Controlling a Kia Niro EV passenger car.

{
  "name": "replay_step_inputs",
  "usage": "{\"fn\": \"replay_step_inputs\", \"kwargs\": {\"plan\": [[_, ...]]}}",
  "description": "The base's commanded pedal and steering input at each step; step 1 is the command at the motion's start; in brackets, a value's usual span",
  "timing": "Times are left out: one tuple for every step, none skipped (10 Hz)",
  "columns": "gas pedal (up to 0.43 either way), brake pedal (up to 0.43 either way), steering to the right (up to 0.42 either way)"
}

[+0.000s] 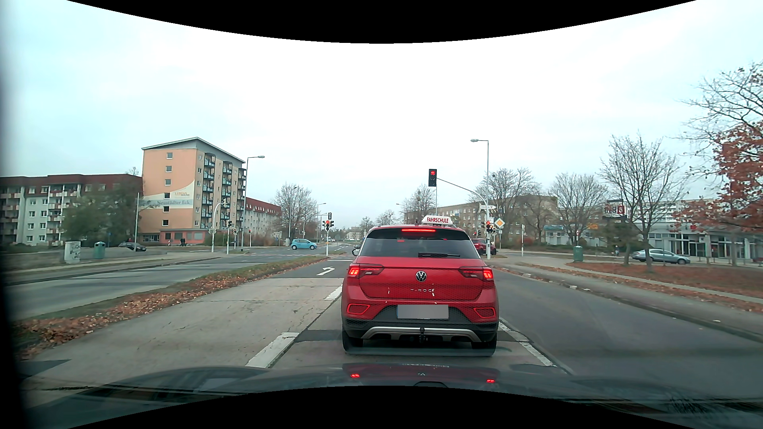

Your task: Follow the waypoints while adhering to traffic rules and regulations

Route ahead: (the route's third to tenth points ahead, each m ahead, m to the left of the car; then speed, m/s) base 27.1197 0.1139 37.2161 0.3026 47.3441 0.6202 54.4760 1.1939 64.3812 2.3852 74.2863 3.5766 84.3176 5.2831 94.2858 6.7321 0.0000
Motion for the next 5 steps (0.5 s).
{"fn": "replay_step_inputs", "kwargs": {"plan": [[0.000,0.402,-0.013],[0.000,0.409,-0.013],[0.000,0.409,-0.013],[0.000,0.409,-0.014],[0.000,0.402,-0.013]]}}
